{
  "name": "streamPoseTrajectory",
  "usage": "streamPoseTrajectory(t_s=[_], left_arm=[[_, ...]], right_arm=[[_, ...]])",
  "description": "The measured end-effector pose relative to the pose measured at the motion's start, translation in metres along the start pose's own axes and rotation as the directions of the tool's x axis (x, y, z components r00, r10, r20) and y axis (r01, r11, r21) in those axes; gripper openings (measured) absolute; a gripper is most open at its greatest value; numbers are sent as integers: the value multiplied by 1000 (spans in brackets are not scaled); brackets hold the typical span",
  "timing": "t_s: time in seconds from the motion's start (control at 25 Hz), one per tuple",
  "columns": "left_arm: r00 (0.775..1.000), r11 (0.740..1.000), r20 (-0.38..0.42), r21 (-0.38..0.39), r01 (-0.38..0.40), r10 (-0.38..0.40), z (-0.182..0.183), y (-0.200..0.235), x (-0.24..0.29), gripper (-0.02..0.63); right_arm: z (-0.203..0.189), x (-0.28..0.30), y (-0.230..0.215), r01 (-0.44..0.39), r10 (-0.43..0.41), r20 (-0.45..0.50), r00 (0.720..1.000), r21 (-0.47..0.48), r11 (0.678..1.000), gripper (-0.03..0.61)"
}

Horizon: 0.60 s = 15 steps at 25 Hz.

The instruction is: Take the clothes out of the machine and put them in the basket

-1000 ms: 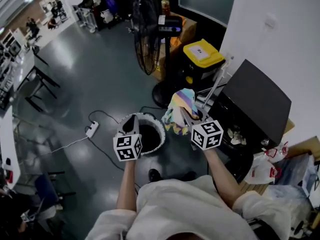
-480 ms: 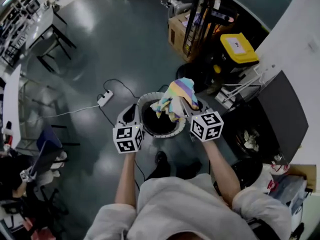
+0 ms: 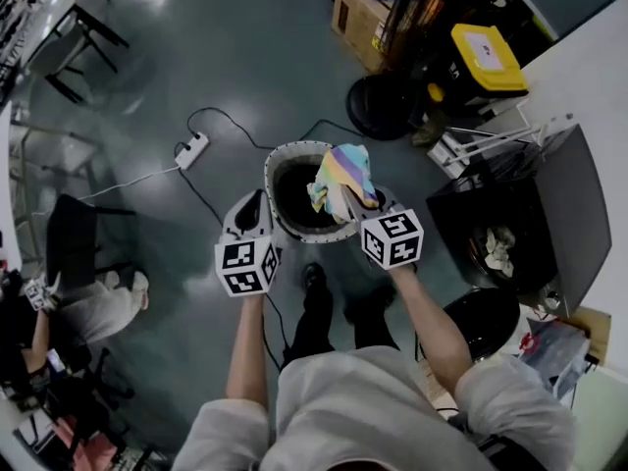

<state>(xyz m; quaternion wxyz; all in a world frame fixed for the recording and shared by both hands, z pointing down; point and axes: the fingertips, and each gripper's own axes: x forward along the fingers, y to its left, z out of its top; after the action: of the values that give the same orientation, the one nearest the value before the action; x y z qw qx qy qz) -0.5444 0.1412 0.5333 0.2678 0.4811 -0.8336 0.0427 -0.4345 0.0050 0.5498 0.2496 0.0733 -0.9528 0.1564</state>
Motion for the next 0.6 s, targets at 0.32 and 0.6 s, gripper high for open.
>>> streamPoseTrajectory(t_s=[0.32, 0.6], left_arm=[[998, 999, -58, -29, 23, -25, -73, 29, 51, 18], [994, 996, -103, -89, 20, -29, -126, 40, 69, 18]], right_arm=[[-90, 87, -25, 10, -7, -83, 997, 33, 999, 89], [-161, 153, -36, 59, -45, -174, 984, 72, 996, 280]])
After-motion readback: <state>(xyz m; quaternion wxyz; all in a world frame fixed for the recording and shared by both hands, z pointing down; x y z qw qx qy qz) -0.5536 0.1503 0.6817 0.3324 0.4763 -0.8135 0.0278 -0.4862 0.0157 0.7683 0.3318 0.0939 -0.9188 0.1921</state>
